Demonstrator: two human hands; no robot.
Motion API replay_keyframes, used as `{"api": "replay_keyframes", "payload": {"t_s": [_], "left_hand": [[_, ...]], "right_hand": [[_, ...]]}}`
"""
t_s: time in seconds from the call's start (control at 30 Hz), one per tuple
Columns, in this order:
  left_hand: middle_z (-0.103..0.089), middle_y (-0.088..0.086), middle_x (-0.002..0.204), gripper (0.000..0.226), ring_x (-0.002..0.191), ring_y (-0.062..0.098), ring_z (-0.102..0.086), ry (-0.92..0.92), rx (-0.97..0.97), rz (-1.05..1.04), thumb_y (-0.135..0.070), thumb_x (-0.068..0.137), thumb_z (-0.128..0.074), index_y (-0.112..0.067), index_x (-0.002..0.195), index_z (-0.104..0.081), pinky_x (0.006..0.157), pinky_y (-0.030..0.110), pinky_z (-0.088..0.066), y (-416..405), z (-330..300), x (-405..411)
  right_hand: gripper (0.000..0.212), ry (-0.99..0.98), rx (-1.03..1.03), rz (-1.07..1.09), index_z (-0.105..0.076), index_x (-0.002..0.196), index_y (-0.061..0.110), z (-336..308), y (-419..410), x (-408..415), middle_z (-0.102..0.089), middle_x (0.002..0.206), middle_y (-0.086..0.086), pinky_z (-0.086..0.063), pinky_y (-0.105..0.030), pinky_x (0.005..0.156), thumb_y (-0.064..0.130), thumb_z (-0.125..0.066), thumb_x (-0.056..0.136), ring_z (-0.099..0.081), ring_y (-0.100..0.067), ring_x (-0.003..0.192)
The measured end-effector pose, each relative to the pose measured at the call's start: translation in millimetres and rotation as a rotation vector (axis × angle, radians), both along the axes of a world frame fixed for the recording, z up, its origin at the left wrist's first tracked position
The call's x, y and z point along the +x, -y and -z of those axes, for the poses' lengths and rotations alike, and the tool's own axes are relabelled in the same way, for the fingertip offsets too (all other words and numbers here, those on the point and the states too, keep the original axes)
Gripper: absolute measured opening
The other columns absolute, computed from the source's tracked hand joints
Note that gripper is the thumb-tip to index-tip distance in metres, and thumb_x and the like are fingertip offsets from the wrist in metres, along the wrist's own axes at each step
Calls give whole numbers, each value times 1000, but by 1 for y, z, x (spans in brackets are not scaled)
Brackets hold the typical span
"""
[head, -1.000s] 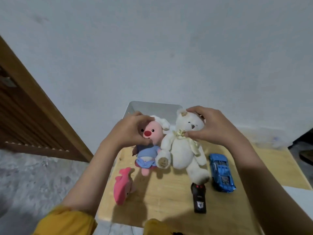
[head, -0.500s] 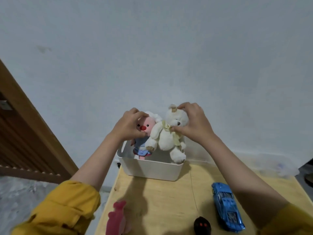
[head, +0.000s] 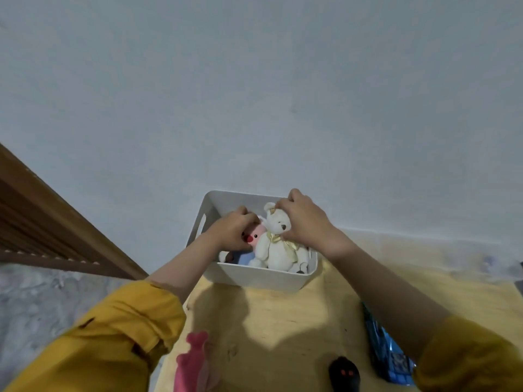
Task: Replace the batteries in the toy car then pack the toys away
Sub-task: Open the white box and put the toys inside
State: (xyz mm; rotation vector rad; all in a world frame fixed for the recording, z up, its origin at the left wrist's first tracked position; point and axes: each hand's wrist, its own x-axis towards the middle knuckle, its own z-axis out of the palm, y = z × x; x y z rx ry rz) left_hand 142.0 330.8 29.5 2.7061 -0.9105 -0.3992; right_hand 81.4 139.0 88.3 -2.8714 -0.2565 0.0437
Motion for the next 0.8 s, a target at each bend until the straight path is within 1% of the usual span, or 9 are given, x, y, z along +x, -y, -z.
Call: {"api": "replay_keyframes", "payload": {"t_s": [0.1, 0.17, 0.3, 0.43, 0.53, 0.6, 0.67, 0.73, 0.8], "left_hand": [[-46, 11, 118, 66, 93, 29, -57, -16, 41, 17, -29, 65, -78, -13, 124, -53, 76, 33, -51, 7, 9, 7], [-43, 11, 124, 69, 95, 30, -58, -20, 49, 8, -30, 65, -80, -14, 126, -52, 79, 36, -53, 8, 11, 10], [-46, 8, 125, 74, 99, 29, -58, -10, 68, -3, -36, 62, -83, -17, 127, -52, 80, 37, -52, 7, 12, 12], [-46, 8, 129, 83, 112, 29, -52, -39, 102, -15, -41, 61, -84, -21, 133, -47, 93, 43, -48, 5, 9, 9], [-45, 9, 133, 88, 120, 31, -49, -76, 116, -85, -37, 67, -80, -22, 142, -36, 98, 43, -45, 3, 2, 2], [-41, 9, 139, 87, 124, 31, -47, -86, 69, -158, -34, 73, -75, -21, 145, -30, 99, 41, -44, 1, -7, -7], [-36, 8, 145, 80, 129, 28, -43, -77, -23, -233, -32, 79, -71, -18, 146, -29, 101, 38, -41, -1, -22, -24], [-37, 7, 145, 71, 128, 25, -44, -23, -134, -275, -32, 83, -66, -17, 145, -34, 100, 34, -39, -3, -37, -47], [-43, 5, 139, 61, 125, 21, -46, 69, -259, -292, -32, 84, -64, -17, 139, -42, 96, 30, -39, -5, -45, -74]], "right_hand": [[49, 36, -36, 28, -48, 113, 15, 15, 1, -1, -52, 113, -5, -37, -30, 75, 25, -73, 73, -50, -27, 106], [43, 32, -70, 21, -48, 110, 13, 21, 4, -2, -54, 113, -7, -34, -29, 76, 26, -71, 76, -48, -27, 110], [37, 0, -175, -21, -54, 109, 10, 24, 3, -2, -50, 111, -9, -31, -30, 72, 28, -69, 80, -50, -28, 105], [26, -26, -226, -51, -58, 105, 7, 18, 0, -1, -49, 111, -10, -31, -30, 70, 18, -63, 82, -48, -29, 106], [20, -3, -240, -73, -59, 100, 9, 9, 4, -5, -55, 104, -8, -36, -31, 80, 16, -58, 82, -49, -29, 107], [24, 49, -175, -68, -59, 105, 10, 4, 7, -17, -57, 107, -7, -36, -31, 89, 20, -59, 83, -49, -27, 110], [34, 113, -53, -13, -57, 118, 11, -3, 10, -37, -55, 122, -5, -36, -31, 96, 24, -59, 86, -46, -25, 118], [39, 175, 91, 71, -54, 127, 13, -8, 12, -65, -51, 131, -3, -38, -33, 98, 24, -57, 89, -43, -24, 123], [38, 225, 205, 132, -55, 127, 13, -9, 12, -95, -53, 127, -4, -41, -32, 93, 23, -56, 91, -44, -22, 120]]}}
